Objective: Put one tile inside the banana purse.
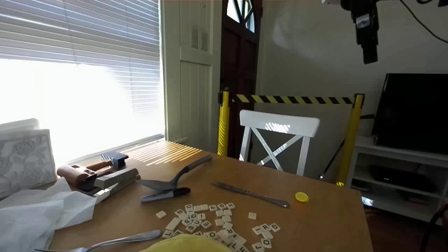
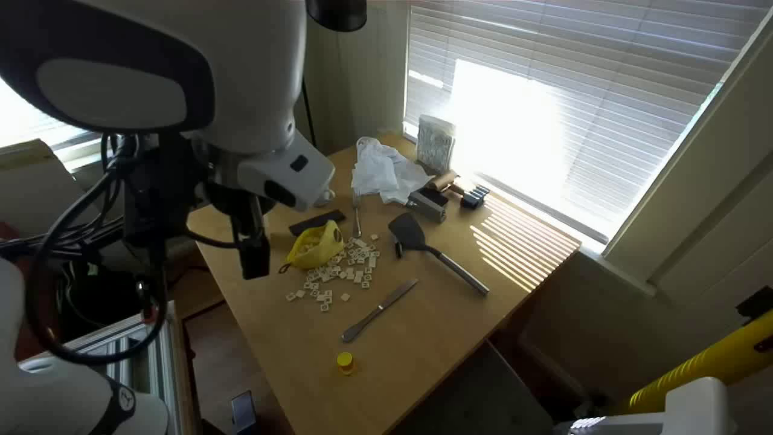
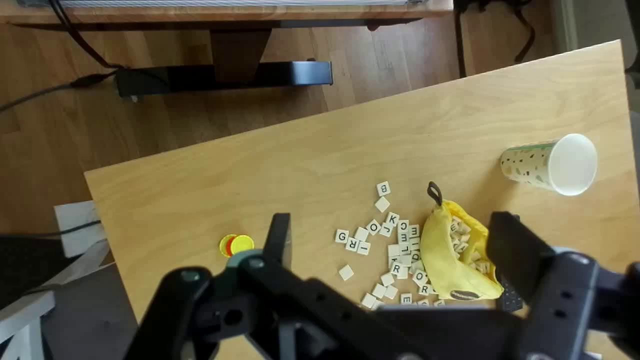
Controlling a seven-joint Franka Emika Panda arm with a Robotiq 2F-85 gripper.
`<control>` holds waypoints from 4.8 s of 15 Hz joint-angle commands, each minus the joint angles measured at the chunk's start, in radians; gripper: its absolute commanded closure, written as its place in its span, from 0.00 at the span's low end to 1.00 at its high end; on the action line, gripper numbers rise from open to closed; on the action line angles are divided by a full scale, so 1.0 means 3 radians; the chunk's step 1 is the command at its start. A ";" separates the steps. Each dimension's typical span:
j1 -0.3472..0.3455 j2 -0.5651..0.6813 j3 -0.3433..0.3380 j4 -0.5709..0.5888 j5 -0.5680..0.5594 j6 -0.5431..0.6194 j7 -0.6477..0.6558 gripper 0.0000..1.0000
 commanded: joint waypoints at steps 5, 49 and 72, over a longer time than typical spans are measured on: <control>-0.0067 0.0007 0.0056 0.0006 0.0024 -0.0010 -0.0029 0.00; 0.0631 0.3462 0.0806 0.0604 0.0481 0.3602 0.1535 0.00; 0.0908 0.3677 0.0667 0.0853 0.0320 0.3352 0.1700 0.58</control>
